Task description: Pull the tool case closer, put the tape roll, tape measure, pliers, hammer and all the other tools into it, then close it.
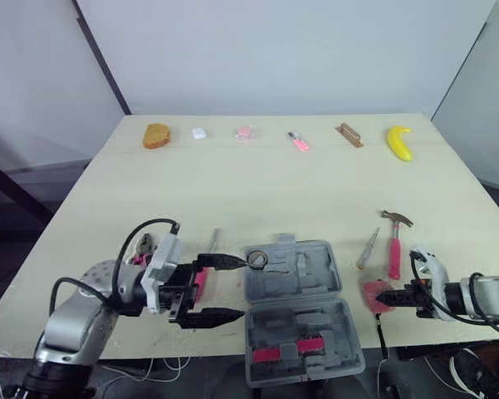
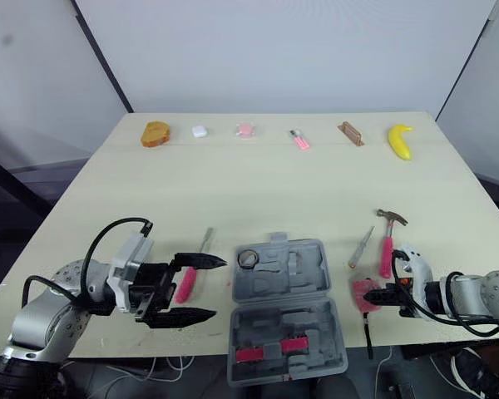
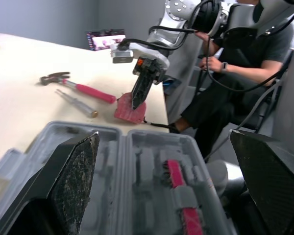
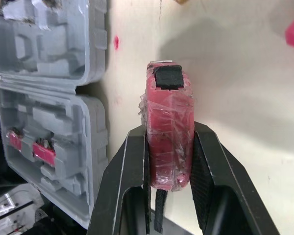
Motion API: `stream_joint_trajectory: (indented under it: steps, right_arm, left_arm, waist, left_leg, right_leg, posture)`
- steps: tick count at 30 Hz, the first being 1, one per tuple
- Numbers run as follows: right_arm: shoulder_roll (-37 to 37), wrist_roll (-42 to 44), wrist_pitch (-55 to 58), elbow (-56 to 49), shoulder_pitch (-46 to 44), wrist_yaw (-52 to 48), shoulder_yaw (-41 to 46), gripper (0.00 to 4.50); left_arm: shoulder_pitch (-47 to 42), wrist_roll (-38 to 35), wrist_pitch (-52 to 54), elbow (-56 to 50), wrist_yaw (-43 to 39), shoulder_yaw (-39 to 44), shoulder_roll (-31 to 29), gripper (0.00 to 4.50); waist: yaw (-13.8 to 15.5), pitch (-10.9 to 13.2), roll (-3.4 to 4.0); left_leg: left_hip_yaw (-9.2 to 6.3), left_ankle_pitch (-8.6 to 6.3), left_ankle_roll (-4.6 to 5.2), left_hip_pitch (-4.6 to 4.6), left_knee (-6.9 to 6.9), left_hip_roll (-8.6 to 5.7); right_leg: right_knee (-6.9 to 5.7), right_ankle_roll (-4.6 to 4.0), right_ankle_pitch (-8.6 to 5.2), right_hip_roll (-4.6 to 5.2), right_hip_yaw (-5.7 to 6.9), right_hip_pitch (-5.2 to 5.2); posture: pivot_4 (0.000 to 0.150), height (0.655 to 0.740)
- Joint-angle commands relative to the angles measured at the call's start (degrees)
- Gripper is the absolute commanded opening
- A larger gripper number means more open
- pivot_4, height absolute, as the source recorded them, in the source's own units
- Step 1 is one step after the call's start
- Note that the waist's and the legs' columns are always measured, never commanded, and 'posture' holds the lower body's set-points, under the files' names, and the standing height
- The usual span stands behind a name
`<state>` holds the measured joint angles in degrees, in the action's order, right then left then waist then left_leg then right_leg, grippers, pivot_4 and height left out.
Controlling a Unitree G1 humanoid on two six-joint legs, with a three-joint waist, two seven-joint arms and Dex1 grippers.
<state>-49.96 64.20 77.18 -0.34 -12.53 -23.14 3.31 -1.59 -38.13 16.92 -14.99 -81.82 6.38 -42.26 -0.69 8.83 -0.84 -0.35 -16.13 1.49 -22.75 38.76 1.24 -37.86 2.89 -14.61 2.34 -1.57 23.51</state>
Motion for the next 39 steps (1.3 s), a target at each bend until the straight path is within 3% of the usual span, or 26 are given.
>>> stream_joint_trajectory:
  steps: [1, 5, 7, 10, 12, 15, 17, 29, 39]
  right_arm:
    - [0.9, -5.2, -2.1, 1.7, -0.7, -2.0, 0.3, 1.57]
    - [-1.5, -9.8, -4.0, -2.0, 1.0, -5.2, 0.0, 3.48]
    - [-6.3, -14.7, -9.3, -7.8, 3.9, -8.9, -1.2, 4.45]
    - [-10.7, -21.2, -22.5, -15.9, 10.9, -15.5, 2.1, 4.45]
    - [-9.6, -27.2, -36.2, -19.5, 16.7, -18.4, 6.4, 4.45]
    - [-12.6, -32.0, -50.6, -19.0, 23.4, -33.2, 8.4, 4.45]
    - [-13.2, -34.3, -55.7, -18.5, 24.2, -36.9, 8.2, 4.45]
    - [-8.4, -56.8, -79.0, 1.8, 2.5, -48.8, -13.4, 4.45]
    - [-4.0, -63.2, -90.2, 14.3, -5.1, -52.4, -18.4, 4.45]
  left_arm:
    - [1.4, 0.1, -2.1, -0.5, 0.2, 1.4, -0.1, 4.5]
    - [3.1, -0.4, -1.1, -1.5, 1.5, 1.1, -0.2, 4.5]
    - [3.8, -0.2, -1.5, -2.0, 1.7, 1.2, -0.3, 4.5]
    - [4.7, 1.6, -4.3, -1.8, 3.7, 1.8, 0.9, 4.5]
    - [5.2, 1.1, -5.7, -0.5, 4.1, 2.5, 2.1, 4.5]
    - [6.0, -1.0, -4.7, 2.5, 1.5, 3.8, 1.2, 4.5]
    - [6.4, -0.9, -5.3, 4.3, -0.1, 4.2, 0.8, 4.5]
    - [4.7, -0.7, -5.7, 5.5, -3.0, 2.3, 0.8, 4.5]
    - [5.6, -1.0, -5.3, 3.8, -1.8, 2.4, 1.2, 4.5]
  waist:
    - [0.0, 0.0, -0.06]
    - [0.0, 0.0, -0.01]
    - [0.2, 0.0, 0.05]
    - [0.6, 0.0, 0.1]
    - [0.6, 0.0, 0.08]
    - [0.4, 0.0, 0.09]
    - [0.1, 0.0, 0.1]
    - [0.1, 0.1, 0.07]
    - [0.0, 0.1, 0.13]
  left_leg:
    - [0.0, 0.0, 0.0, 0.0, 0.0, 0.0]
    - [0.0, 0.0, 0.0, 0.02, 0.0, 0.02]
    - [-0.01, 0.0, 0.0, 0.01, 0.0, 0.02]
    - [-0.02, 0.0, 0.0, -0.04, 0.0, -0.06]
    - [-0.02, 0.0, 0.0, -0.03, 0.0, -0.05]
    - [-0.01, 0.0, 0.0, 0.02, -0.01, -0.04]
    - [0.01, 0.0, 0.0, 0.04, 0.0, -0.04]
    - [0.03, 0.0, -0.01, 0.08, 0.03, -0.02]
    - [0.01, 0.01, -0.02, 0.09, 0.03, -0.02]
  right_leg:
    - [0.0, 0.0, 0.0, 0.0, 0.0, -0.01]
    - [-0.01, 0.0, 0.0, 0.01, -0.01, 0.0]
    - [-0.01, 0.0, 0.0, 0.03, 0.0, -0.01]
    - [0.01, 0.04, -0.01, 0.21, 0.07, 0.0]
    - [0.02, 0.04, -0.01, 0.21, 0.07, -0.01]
    - [-0.01, 0.04, -0.02, 0.13, 0.08, -0.02]
    - [-0.01, 0.04, -0.02, 0.13, 0.06, -0.02]
    - [-0.04, 0.0, 0.0, 0.14, 0.04, -0.03]
    - [-0.09, -0.01, 0.01, 0.16, 0.06, -0.02]
  posture:
    - [0.15, 0.74]
    - [0.15, 0.74]
    - [0.15, 0.74]
    - [0.15, 0.74]
    - [0.15, 0.74]
    - [0.15, 0.74]
    - [0.15, 0.74]
    - [0.15, 0.74]
    - [0.15, 0.74]
